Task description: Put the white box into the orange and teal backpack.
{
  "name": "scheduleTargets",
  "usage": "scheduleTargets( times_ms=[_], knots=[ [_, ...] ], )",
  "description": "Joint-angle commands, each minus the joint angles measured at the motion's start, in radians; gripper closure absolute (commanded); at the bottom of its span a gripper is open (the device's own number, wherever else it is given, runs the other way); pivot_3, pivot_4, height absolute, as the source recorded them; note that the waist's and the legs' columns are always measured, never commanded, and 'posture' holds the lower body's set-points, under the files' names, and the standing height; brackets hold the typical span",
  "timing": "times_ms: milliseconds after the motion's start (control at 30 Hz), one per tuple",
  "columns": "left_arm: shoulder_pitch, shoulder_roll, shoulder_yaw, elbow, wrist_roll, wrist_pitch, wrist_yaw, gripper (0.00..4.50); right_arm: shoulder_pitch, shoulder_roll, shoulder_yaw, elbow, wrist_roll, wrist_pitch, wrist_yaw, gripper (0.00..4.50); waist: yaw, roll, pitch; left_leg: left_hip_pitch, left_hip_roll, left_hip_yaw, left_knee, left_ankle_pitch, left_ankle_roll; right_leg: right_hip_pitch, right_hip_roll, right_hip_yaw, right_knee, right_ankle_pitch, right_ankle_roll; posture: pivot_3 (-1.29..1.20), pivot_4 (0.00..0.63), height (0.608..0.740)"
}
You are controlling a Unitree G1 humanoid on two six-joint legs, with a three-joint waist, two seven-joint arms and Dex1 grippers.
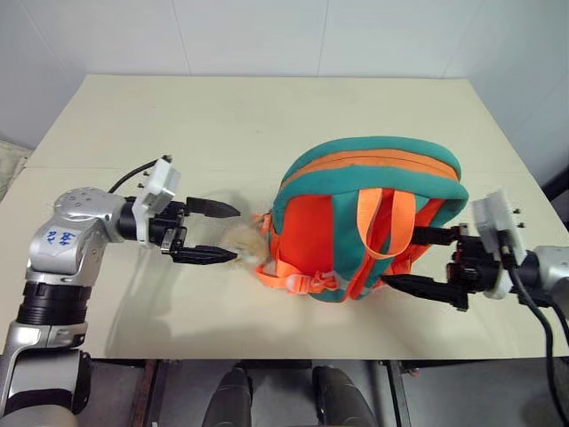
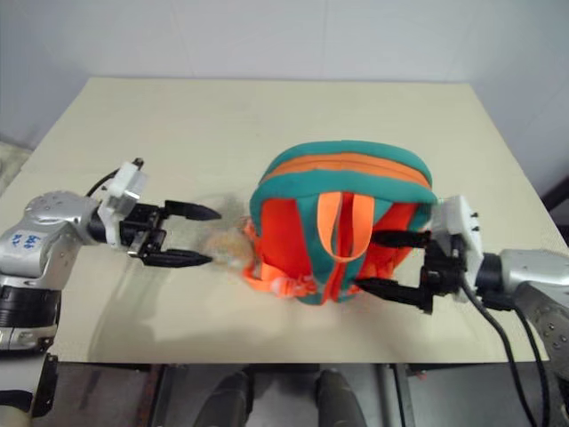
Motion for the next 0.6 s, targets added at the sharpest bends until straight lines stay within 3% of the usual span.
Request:
scheduleTargets(
  times_ms=[33, 233, 433, 600],
  knots=[
    [0.022, 0.031, 0.067, 0.002, -0.005, -0.049, 0.013, 0.05, 0.094, -0.047, -0.157, 0.015, -0.007, 0.009, 0.041, 0.00, 0.001, 0.000, 0.000, 0.000, 0.000, 0.000, 0.000, 0.000, 0.000, 0.000, 0.000, 0.000, 0.000, 0.000, 0.000, 0.00, 0.150, 0.740],
    [0.048, 0.098, 0.097, 0.053, -0.004, -0.074, -0.026, 0.05, 0.212, -0.096, -0.211, 0.163, -0.231, -0.219, 0.153, 0.00, -0.001, 0.000, 0.000, 0.000, 0.000, 0.001, 0.000, 0.000, 0.000, 0.000, 0.000, 0.000, -0.002, 0.000, 0.000, 0.00, 0.150, 0.740],
    [0.101, 0.146, 0.097, 0.028, -0.013, -0.078, -0.103, 0.05, 0.127, -0.118, -0.156, 0.256, -0.271, -0.282, 0.183, 0.00, -0.011, 0.000, 0.000, 0.001, 0.000, 0.003, 0.000, 0.000, 0.000, 0.000, 0.000, 0.002, -0.002, 0.000, -0.002, 0.00, 0.150, 0.740],
    [0.144, 0.147, 0.129, -0.023, -0.025, -0.073, -0.074, 0.05, -0.025, -0.113, -0.056, 0.339, -0.280, -0.308, 0.195, 0.00, -0.012, 0.000, 0.000, 0.001, 0.001, 0.003, -0.001, 0.000, 0.000, 0.000, 0.000, 0.002, -0.002, 0.000, -0.001, 0.00, 0.150, 0.740]
  ],
)
